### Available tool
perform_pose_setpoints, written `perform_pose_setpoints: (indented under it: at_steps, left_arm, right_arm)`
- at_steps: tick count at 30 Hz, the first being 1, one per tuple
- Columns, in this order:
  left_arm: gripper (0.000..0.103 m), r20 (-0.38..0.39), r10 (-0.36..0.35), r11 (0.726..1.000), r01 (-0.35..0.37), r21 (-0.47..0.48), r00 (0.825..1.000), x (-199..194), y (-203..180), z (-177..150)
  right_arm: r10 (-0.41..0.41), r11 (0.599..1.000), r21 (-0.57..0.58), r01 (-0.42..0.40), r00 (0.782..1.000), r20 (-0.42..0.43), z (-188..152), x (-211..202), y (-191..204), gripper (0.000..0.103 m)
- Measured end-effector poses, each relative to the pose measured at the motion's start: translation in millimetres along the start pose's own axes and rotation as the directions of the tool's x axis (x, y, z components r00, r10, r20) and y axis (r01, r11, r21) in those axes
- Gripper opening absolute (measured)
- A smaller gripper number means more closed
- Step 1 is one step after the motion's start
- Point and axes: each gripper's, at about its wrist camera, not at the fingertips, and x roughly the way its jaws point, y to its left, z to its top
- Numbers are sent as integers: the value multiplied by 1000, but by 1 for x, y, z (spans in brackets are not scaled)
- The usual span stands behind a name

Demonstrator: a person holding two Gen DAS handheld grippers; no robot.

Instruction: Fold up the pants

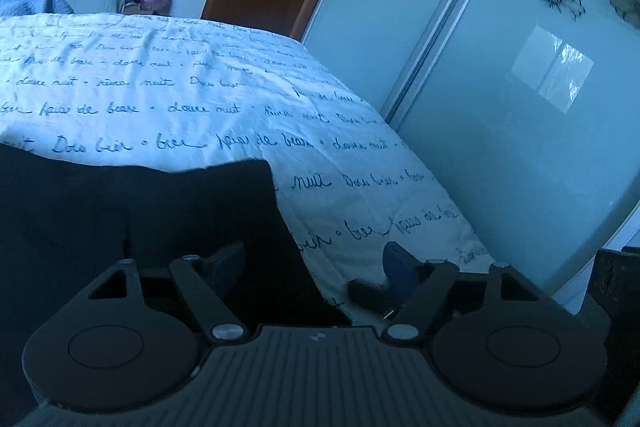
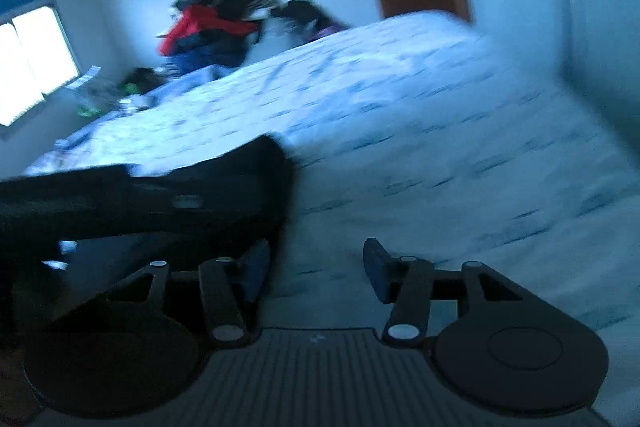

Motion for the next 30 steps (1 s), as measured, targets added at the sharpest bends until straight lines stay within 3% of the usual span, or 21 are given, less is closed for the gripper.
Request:
perform_pose_setpoints:
  at_steps: [3,6,8,10,13,17,20,23,27,30]
  left_arm:
    - [79,29,20,1000,-20,-7,999,-19,11,11]
    - [80,69,126,992,-127,24,990,-36,28,28]
    - [80,102,253,965,-259,51,962,-42,43,38]
    - [80,128,381,917,-392,70,916,-45,63,44]
    - [79,113,493,862,-502,71,863,-44,93,52]
    - [78,63,543,834,-547,72,837,-32,118,55]
    - [78,40,555,825,-556,98,831,-25,124,53]
    - [79,27,567,817,-566,111,823,-19,129,47]
    - [82,-4,604,792,-600,114,797,-1,140,41]
    - [82,-3,614,785,-611,99,789,-2,141,41]
  right_arm:
    - [-33,999,13,33,998,51,11,-6,-6,53]
    - [39,999,20,-41,996,77,23,-2,-1,53]
    - [111,994,15,-112,991,77,32,7,7,53]
    - [166,986,11,-167,984,65,42,20,15,53]
    - [227,973,39,-228,973,33,57,47,20,53]
    - [313,936,174,-307,950,-11,70,90,10,51]
    - [348,920,212,-331,936,-50,68,107,7,11]
    - [296,950,118,-289,955,-37,62,96,19,8]
    - [195,980,30,-194,980,-36,59,94,28,8]
    - [168,985,39,-167,984,-52,59,101,29,16]
